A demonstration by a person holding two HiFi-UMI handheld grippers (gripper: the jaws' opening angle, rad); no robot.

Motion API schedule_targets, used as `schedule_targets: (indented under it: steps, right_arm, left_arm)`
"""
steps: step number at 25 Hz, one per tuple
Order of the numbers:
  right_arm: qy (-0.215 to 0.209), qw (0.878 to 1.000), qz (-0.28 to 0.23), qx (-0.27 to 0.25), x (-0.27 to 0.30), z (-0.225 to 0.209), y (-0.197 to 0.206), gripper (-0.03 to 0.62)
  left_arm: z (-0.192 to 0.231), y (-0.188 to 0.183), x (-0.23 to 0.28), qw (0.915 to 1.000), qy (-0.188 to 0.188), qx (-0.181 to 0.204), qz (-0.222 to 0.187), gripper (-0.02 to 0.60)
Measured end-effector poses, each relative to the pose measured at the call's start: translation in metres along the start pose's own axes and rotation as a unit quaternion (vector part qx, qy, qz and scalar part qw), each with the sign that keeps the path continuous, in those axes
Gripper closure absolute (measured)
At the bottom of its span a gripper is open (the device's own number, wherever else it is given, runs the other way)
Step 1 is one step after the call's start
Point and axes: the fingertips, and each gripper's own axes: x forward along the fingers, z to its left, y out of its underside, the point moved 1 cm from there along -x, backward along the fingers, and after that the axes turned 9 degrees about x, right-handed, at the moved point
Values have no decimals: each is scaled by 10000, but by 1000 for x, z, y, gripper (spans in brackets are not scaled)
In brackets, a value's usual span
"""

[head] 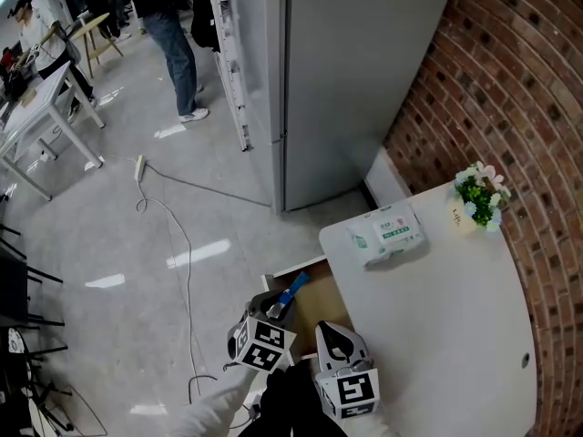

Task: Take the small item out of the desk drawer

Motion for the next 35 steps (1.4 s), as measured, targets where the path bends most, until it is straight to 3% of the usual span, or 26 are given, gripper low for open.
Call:
schedule_targets:
  steps: [6,15,35]
  right_arm:
    - [-95,9998,-112,-101,-4,12,-8,568]
    - [-153,9996,-218,11,-16,27,-16,568]
    - [-320,9986,-416,-71,-42,62,-30,568]
  left_arm:
    - [10,-16,-43,9981,-269,-385,-390,494]
    - [12,-33,-108,9928,-725,-396,-872,494]
    - [5,-1,-204,9769,-1432,-862,-1332,494]
